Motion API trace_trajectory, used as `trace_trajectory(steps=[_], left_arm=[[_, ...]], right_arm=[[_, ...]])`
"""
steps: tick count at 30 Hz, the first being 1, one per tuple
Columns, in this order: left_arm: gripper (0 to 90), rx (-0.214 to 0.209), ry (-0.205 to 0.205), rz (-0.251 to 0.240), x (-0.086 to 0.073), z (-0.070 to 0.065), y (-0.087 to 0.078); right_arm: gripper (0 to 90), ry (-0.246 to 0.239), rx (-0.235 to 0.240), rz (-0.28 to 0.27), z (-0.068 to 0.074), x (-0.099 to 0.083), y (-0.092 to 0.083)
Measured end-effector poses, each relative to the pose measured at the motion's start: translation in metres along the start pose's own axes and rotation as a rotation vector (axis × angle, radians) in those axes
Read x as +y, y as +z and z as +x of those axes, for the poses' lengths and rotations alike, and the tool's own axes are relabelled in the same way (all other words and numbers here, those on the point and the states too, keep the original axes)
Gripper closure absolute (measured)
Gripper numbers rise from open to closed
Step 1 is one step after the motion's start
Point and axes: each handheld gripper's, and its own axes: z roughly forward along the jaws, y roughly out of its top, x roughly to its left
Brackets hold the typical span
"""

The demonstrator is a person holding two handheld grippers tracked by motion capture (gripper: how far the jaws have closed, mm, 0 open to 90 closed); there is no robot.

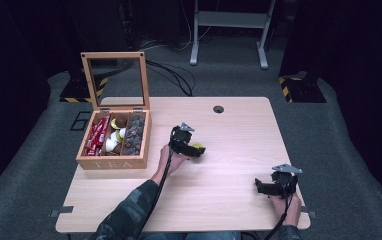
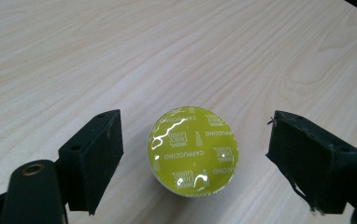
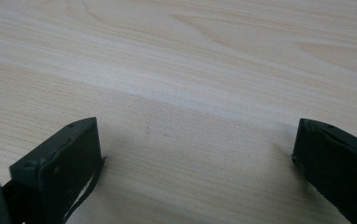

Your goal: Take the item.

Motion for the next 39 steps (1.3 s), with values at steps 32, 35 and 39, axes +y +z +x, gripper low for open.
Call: trace_trajectory(steps=[32, 35, 39], left_arm=[[14.3, 0.086, 0.098, -0.087, -0.047, -0.009, -0.109], [14.1, 0.107, 0.103, -0.098, -0.059, -0.008, -0.120], [13.2, 0.129, 0.089, -0.115, -0.074, -0.005, -0.135]], right_arm=[[0.6, -0.004, 0.000, 0.002, 0.000, 0.000, 0.000], [0.6, -0.003, 0.000, 0.001, 0.000, 0.000, 0.000], [0.7, -0.003, 0.000, 0.001, 0.000, 0.000, 0.000]])
